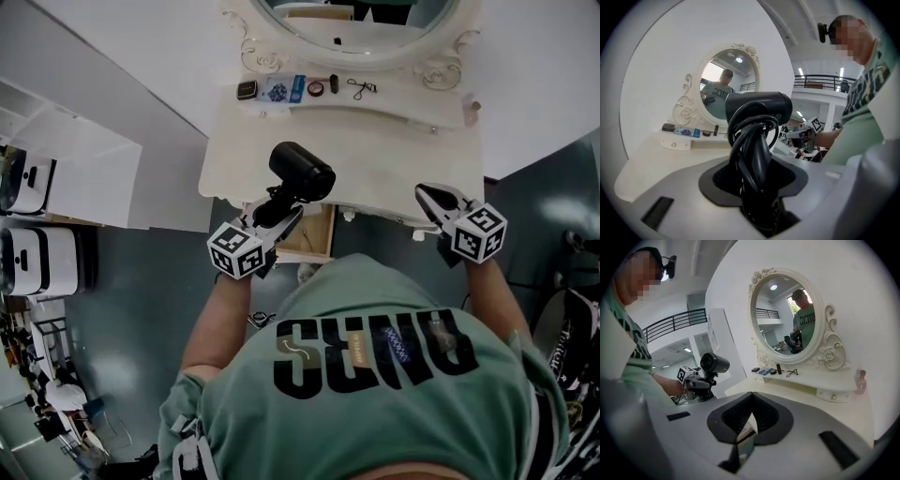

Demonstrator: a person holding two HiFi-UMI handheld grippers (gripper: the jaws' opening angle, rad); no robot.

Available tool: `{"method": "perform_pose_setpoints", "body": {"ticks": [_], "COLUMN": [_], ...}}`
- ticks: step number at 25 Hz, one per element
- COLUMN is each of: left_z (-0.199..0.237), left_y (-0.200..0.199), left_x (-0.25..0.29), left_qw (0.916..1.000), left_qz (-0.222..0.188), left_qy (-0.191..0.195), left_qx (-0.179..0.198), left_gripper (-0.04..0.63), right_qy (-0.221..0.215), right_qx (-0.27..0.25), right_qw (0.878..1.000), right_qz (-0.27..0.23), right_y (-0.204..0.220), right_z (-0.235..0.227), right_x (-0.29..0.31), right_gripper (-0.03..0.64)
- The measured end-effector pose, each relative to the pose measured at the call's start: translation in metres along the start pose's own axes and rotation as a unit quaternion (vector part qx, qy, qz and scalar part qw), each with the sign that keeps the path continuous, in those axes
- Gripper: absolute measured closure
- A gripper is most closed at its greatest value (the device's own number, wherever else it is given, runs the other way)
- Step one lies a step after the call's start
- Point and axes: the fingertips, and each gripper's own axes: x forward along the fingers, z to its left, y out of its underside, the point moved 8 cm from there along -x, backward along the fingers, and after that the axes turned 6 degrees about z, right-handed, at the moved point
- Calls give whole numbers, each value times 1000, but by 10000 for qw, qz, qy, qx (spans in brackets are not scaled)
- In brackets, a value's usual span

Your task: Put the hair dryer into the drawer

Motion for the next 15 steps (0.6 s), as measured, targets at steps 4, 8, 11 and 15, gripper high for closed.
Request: {"method": "perform_pose_setpoints", "body": {"ticks": [4, 8, 11, 15], "left_z": [34, 69, 80, 96], "left_y": [30, 61, 89, 124], "left_x": [-19, -31, -37, -36], "left_qw": [9990, 9947, 9876, 9699], "left_qz": [338, 921, 1483, 2245], "left_qy": [-282, -415, -260, 138], "left_qx": [-86, 195, 443, 935], "left_gripper": [416, 416, 416, 416], "right_qy": [-173, -343, -509, -670], "right_qx": [-81, -166, -192, -166], "right_qw": [9998, 9990, 9975, 9953], "right_qz": [99, 229, 459, 682], "right_y": [-6, -6, 4, 21], "right_z": [6, 18, 35, 52], "right_x": [37, 88, 118, 152], "right_gripper": [623, 623, 623, 623]}}
